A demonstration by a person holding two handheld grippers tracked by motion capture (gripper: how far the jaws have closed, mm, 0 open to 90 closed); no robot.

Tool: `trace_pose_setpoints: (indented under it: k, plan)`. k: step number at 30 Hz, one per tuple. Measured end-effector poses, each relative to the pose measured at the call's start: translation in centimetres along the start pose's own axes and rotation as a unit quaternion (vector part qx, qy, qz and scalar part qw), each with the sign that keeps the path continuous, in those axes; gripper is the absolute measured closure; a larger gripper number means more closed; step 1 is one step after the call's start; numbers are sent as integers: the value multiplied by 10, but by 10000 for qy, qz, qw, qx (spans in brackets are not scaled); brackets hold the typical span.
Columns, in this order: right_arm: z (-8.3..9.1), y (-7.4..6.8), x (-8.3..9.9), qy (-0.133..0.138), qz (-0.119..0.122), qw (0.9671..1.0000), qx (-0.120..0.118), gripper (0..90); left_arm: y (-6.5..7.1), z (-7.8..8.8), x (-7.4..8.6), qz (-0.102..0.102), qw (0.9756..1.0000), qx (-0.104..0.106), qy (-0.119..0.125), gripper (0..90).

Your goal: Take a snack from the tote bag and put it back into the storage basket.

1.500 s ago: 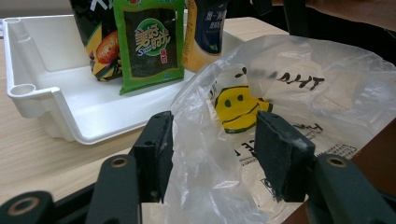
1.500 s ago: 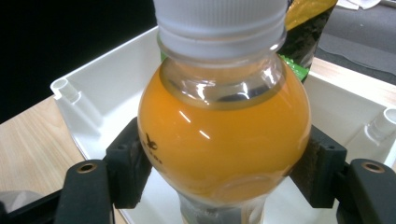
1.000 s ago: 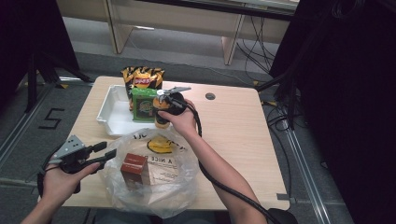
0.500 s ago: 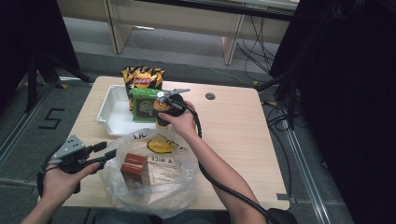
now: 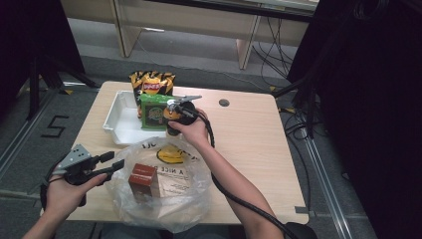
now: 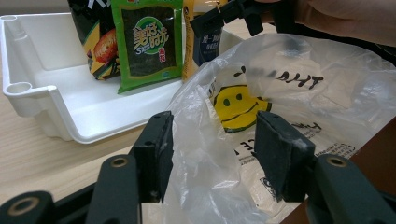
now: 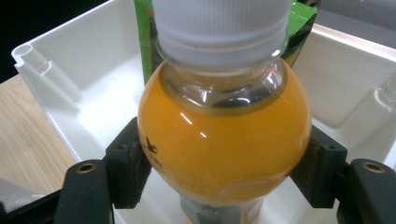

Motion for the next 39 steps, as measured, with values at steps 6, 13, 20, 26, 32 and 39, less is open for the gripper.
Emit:
trace_pose_setpoints:
  k: [6, 13, 20, 26, 32, 39]
  plan:
    - [1, 0, 4, -194, 11, 9998, 1, 320, 0, 0, 0, 1, 10000, 8, 4, 468]
    - [-1, 0, 3, -107, -4, 9999, -1, 320, 0, -1, 0, -1, 10000, 17, -3, 468]
    - [1, 1, 5, -247, 56, 9997, 49, 318, 0, -1, 1, -16, 10000, 13, -18, 468]
    - [-1, 1, 5, -187, 70, 9998, 86, 311, 0, 0, 1, -12, 10000, 10, -15, 468]
    - [0, -1, 7, -342, 205, 9992, 50, 296, 0, 0, 1, -9, 10000, 10, -21, 468]
    - [0, 0, 5, -213, 161, 9996, 115, 249, 0, 0, 1, -7, 10000, 14, -22, 468]
Point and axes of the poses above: each handheld gripper's, and its own axes: z roughly backward along the jaws, x roughly out of its underside, y roughly to its right, the point moved 8 cm from there along -z, roughly forward along the jaws, and after that the axes turned 3 degrees about y, right-handed, at the moved point
